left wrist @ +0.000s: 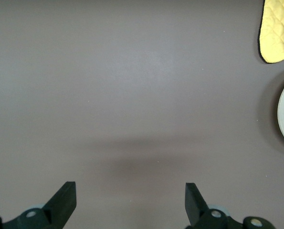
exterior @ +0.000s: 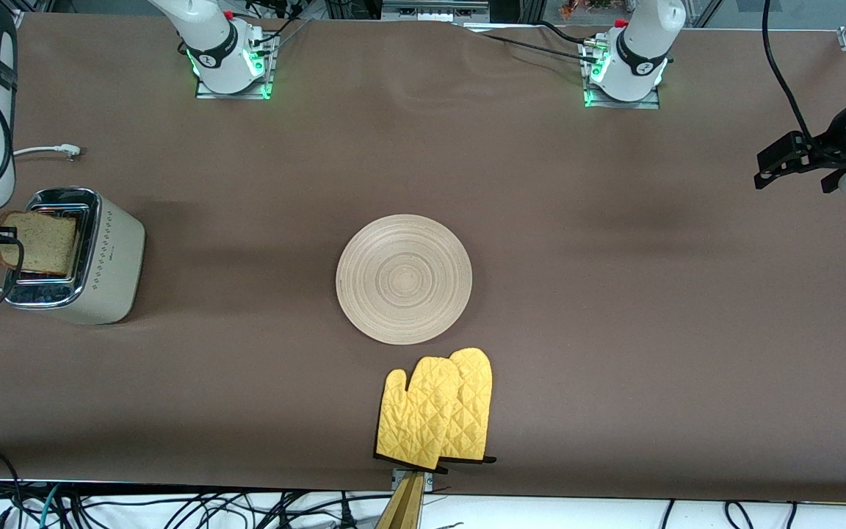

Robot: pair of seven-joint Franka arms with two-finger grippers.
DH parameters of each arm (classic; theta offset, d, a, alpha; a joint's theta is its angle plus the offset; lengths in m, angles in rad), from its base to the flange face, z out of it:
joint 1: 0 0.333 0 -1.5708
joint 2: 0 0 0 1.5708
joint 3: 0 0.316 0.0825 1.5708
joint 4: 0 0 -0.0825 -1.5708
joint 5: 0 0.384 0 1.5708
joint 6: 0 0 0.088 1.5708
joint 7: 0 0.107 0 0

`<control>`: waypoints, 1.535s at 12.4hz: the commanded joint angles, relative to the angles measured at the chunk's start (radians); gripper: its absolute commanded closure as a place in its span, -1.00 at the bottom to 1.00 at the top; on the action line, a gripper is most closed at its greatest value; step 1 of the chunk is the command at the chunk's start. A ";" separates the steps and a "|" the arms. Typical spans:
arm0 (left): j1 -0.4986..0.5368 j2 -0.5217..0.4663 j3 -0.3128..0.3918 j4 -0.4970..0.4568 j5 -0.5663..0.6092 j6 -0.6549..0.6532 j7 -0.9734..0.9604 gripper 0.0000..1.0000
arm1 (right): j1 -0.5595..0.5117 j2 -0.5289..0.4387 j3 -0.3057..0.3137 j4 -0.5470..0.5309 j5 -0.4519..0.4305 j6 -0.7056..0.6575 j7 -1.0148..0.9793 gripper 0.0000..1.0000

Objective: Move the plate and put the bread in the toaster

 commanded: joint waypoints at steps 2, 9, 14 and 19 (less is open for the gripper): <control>-0.008 0.017 0.000 0.030 -0.001 -0.012 -0.008 -1.00 | 0.002 -0.010 0.001 -0.004 -0.007 0.010 0.004 -0.99; -0.006 0.022 0.002 0.030 -0.001 -0.012 -0.008 -1.00 | 0.077 -0.086 0.010 0.004 0.087 -0.058 0.050 -1.00; -0.006 0.022 0.002 0.030 0.000 -0.012 -0.008 -1.00 | 0.091 -0.153 0.009 0.005 0.241 -0.146 -0.027 -1.00; -0.005 0.022 0.003 0.030 -0.001 -0.013 -0.009 -1.00 | 0.063 -0.211 0.026 0.044 0.258 -0.199 -0.024 -1.00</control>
